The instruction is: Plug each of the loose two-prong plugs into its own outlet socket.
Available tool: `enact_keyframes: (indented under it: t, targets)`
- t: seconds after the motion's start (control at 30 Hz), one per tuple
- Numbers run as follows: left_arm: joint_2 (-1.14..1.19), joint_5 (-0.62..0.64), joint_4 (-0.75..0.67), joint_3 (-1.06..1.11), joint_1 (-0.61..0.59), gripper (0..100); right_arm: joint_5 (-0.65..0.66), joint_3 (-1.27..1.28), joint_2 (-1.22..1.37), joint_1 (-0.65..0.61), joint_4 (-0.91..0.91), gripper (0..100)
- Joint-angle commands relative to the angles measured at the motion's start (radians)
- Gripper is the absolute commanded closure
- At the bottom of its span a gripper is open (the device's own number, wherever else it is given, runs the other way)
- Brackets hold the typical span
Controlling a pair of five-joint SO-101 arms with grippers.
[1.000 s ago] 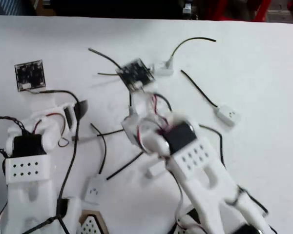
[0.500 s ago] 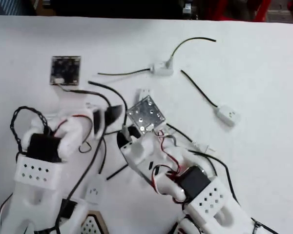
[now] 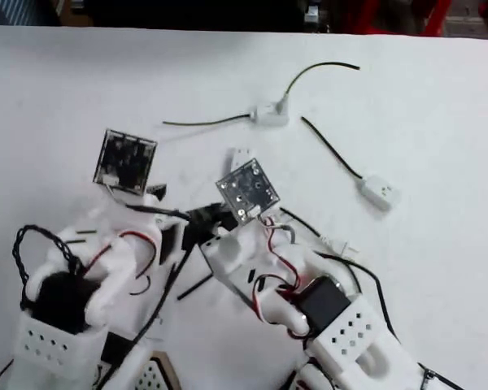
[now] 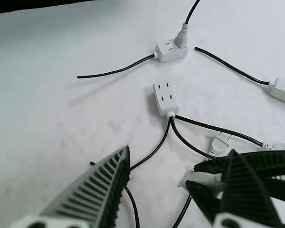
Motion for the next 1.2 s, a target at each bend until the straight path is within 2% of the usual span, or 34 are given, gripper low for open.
enact_keyframes:
  t: [0.0, 0.17, 0.43, 0.77, 1.0, 1.17]
  targets:
    - [0.064, -0.02, -0.035, 0.005, -0.107, 69, -0.009, -0.011, -0.007, 0.076, -0.024, 98.2]
    - [0.257, -0.095, -0.028, -0.081, -0.163, 69, -0.044, -0.012, -0.005, 0.291, -0.039, 98.3]
    - [0.625, -0.089, -0.046, -0.293, -0.12, 65, -0.121, 0.002, -0.004, 0.503, -0.108, 98.3]
    - [1.089, -0.046, -0.193, -0.555, -0.007, 65, -0.152, 0.146, -0.004, 0.619, -0.308, 98.3]
    - [1.399, -0.046, -0.245, -0.756, 0.039, 65, -0.199, 0.146, -0.005, 0.654, -0.314, 98.3]
    - [1.58, -0.051, -0.241, -0.91, 0.042, 70, -0.199, 0.146, -0.005, 0.654, -0.312, 98.3]
